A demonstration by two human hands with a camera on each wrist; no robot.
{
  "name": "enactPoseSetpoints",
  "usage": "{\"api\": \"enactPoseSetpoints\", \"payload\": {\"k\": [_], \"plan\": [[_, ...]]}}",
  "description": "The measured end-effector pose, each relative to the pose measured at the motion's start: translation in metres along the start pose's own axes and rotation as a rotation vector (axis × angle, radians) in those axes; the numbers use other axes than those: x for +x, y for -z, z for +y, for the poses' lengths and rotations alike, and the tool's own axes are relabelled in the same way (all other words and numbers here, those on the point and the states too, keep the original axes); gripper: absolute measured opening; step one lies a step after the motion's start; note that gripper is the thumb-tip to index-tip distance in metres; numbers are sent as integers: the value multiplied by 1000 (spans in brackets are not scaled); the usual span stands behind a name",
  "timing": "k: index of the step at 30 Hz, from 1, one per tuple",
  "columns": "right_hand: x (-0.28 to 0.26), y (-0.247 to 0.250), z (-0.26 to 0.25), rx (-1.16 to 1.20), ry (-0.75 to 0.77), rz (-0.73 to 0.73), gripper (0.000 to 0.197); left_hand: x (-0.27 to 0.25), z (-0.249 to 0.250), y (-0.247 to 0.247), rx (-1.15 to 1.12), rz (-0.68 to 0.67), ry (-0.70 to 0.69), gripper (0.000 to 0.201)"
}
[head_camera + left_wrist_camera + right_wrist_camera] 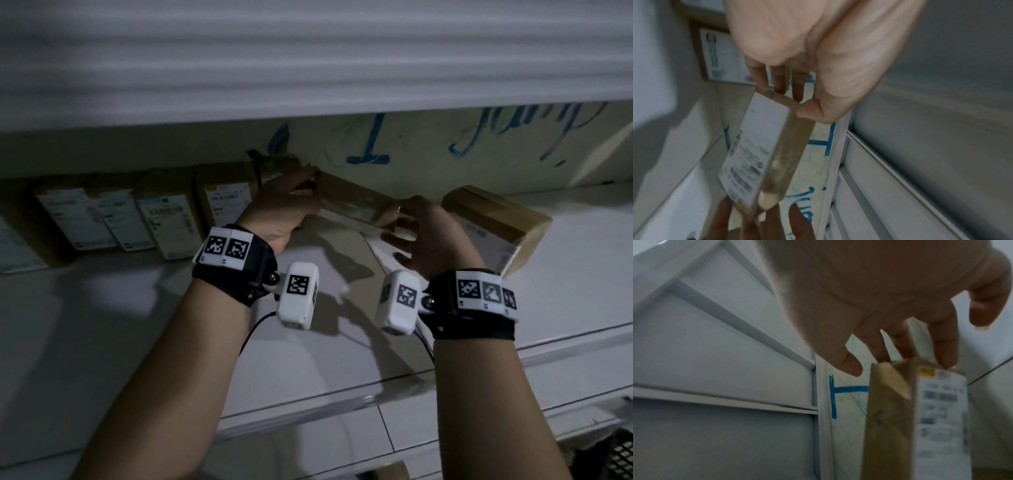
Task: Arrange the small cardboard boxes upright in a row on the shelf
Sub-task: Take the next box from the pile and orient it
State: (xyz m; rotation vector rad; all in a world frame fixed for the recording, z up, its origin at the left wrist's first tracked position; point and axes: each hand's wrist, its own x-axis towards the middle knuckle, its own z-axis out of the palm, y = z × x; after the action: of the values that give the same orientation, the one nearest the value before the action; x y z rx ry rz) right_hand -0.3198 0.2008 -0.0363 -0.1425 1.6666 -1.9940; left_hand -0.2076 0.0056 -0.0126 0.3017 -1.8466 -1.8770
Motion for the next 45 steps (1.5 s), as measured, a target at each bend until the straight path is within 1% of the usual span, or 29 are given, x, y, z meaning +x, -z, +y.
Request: {"api": "enactPoseSetpoints", "payload": {"k": [2, 5, 8, 11, 13, 14, 15, 17, 18, 19, 21, 22, 24, 25, 28, 30, 33, 36, 38, 40, 41, 42, 45], "plan": [[-3, -4, 1, 6, 1, -7, 17, -6, 5, 3, -11, 8, -38, 55], [-10, -13, 4, 46, 1, -3, 13, -9, 7, 8, -31, 36, -24, 56], [-21, -21, 6, 50, 42, -11, 17, -8, 5, 16, -84, 44, 35, 57], [-28, -25, 8, 112, 102, -45, 21, -11, 1, 19, -26, 47, 86, 52], [-26, -25, 10, 167, 175, -30, 21, -13, -2, 17, -92, 46, 157, 53], [-25, -25, 12, 207, 221, -7, 22, -13, -5, 17, -143, 40, 190, 48], [-24, -25, 13, 259, 261, 15, 24, -15, -5, 15, -190, 23, 231, 37], [-27, -24, 14, 392, 296, 44, 26, -17, -5, 10, -270, -11, 299, 10], [-29, -24, 15, 417, 307, 49, 25, -17, -6, 8, -301, -8, 324, 8], [-30, -25, 15, 420, 311, 53, 26, -18, -6, 5, -332, 7, 353, 12], [-34, -26, 17, 389, 293, 22, 34, -18, -6, 0, -421, 32, 382, 12], [-36, -27, 18, 349, 281, -2, 39, -18, -5, -2, -471, 45, 384, 15], [-40, -30, 20, 231, 260, -46, 48, -17, -6, -5, -530, 53, 391, 34], [-41, -31, 21, 182, 259, -68, 53, -17, -6, -6, -539, 52, 390, 38], [-46, -38, 20, 95, 305, -110, 66, -17, -11, -11, -556, 21, 375, 27], [-48, -43, 17, 57, 345, -107, 69, -16, -17, -13, -584, -5, 370, 20], [-47, -47, 13, 52, 384, -88, 69, -13, -25, -13, -523, -4, 362, 11], [-42, -47, 9, 48, 398, -51, 64, -7, -29, -14, -419, -62, 347, 9], [-36, -47, 7, 37, 411, -35, 63, -4, -33, -13, -382, -74, 335, 18], [-31, -48, 6, 26, 414, -21, 61, -2, -39, -13, -343, -61, 317, 38], [-26, -49, 6, 26, 410, -14, 59, -1, -41, -13, -333, -53, 304, 44], [-22, -51, 7, 23, 403, -7, 57, 0, -43, -13, -332, -45, 285, 44], [-7, -55, 8, -15, 414, 11, 54, 3, -46, -10, -317, 15, 239, 29]]}}
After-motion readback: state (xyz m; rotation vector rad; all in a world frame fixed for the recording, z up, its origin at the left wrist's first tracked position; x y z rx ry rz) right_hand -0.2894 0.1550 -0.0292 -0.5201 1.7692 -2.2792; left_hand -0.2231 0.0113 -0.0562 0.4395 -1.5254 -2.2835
